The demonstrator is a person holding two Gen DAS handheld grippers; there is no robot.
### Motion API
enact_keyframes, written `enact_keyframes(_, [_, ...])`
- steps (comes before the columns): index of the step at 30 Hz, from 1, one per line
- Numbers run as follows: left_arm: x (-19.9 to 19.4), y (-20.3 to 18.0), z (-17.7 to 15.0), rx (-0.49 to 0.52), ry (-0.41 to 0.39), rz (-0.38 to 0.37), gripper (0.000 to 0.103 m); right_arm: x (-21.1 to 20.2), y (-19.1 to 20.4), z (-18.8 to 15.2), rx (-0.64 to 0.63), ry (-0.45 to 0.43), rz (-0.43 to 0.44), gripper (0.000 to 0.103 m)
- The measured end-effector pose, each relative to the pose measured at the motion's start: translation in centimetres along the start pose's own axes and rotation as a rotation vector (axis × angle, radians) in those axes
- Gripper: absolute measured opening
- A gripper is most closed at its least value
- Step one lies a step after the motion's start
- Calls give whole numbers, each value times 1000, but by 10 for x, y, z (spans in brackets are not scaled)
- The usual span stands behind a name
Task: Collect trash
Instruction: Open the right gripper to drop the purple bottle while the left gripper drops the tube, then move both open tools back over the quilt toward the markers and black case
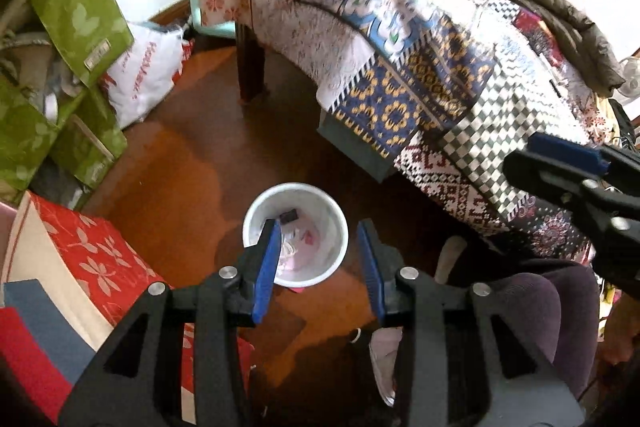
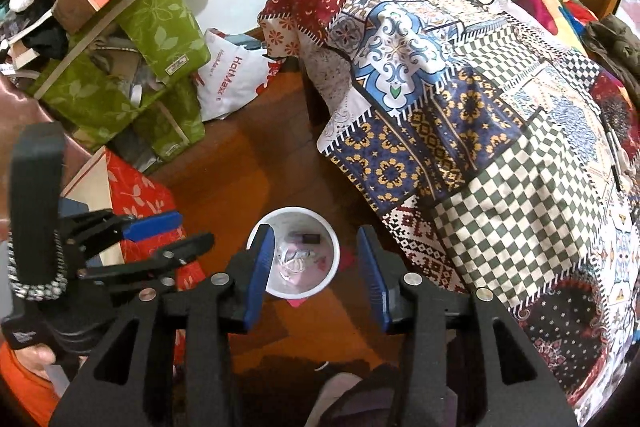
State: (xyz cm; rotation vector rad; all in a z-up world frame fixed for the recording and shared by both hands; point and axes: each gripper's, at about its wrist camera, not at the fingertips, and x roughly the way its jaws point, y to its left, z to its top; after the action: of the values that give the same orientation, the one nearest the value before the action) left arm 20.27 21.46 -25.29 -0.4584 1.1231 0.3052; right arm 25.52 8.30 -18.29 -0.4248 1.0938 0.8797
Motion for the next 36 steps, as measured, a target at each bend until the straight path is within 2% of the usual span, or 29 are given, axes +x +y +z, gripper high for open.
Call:
enact_keyframes(4, [-34, -8, 0, 2, -75, -11, 38, -22, -1, -4, -1, -42, -4, 40])
enact_keyframes(8, [-65, -23, 0, 30, -151, 9, 38, -50, -4, -9, -2, -102, -12, 40])
enact_keyframes(14, [-115, -48, 0, 49, -267, -30, 38, -93, -15, -21, 11, -203, -12, 40])
enact_keyframes(19, [-150, -77, 1, 93, -358, -38, 38, -136, -25, -34, 19, -303, -52, 44])
enact_keyframes(27, [-183, -130, 4, 158, -455, -73, 44, -196, -54, -54, 59, -472, -121, 51])
enact_keyframes(31, [-191, -160, 15, 192, -486, -109, 46, -219, -76, -63, 94, -543, -165, 64])
enact_keyframes(36, [-190, -203, 37, 248, -503, -141, 49, -239, -109, -69, 155, -596, -230, 65])
